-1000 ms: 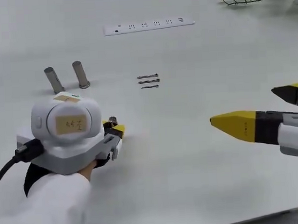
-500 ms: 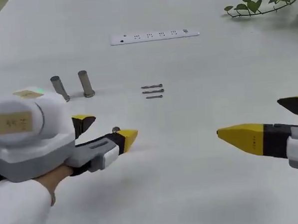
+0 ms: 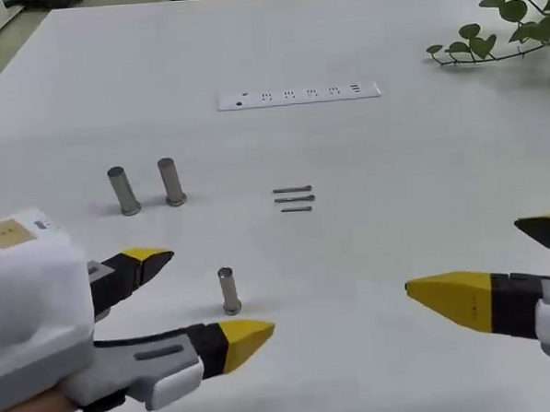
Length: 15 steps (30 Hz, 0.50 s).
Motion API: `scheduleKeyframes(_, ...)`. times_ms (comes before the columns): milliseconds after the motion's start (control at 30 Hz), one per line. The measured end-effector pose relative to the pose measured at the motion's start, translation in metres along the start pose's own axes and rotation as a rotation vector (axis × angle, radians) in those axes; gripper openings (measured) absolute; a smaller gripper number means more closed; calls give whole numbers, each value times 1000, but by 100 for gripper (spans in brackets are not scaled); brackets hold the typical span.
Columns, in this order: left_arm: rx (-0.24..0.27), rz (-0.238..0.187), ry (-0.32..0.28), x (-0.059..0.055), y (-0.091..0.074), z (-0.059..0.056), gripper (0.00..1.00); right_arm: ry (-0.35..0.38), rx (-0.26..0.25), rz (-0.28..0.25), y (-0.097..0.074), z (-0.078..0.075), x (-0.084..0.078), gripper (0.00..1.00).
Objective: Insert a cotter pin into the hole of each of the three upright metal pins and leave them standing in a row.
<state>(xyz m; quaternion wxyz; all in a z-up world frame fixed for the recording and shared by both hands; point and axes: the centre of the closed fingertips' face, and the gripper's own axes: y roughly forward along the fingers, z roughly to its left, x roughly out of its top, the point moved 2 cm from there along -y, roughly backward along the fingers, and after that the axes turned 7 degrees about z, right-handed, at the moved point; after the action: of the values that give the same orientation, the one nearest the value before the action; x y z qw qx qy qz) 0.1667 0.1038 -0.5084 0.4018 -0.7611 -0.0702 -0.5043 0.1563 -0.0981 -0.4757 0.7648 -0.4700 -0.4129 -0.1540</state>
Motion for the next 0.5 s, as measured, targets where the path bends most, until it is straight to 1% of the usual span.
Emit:
scheduleKeyframes(33,-5,-3,3,1,-1,-1,81,-4,1,10,1,0,1,93)
scheduleKeyframes(100,-24,-23,12,5,-4,-5,81,-17,6,12,3,0,4,92)
scheduleKeyframes(133,-39,-27,23,7,-5,-8,82,-22,8,14,3,0,6,92)
scheduleKeyframes(233,-70,-24,44,6,-5,-13,89,-46,10,15,5,-1,14,92)
scheduleKeyframes(333,-97,-13,33,4,-7,-16,96,-72,12,23,8,-4,20,91)
scheduleKeyframes(400,-107,-7,26,2,-8,-17,98,-97,14,43,10,-6,24,91)
scheduleKeyframes(500,-100,-9,27,1,-13,-16,99,-134,13,71,12,-10,27,90)
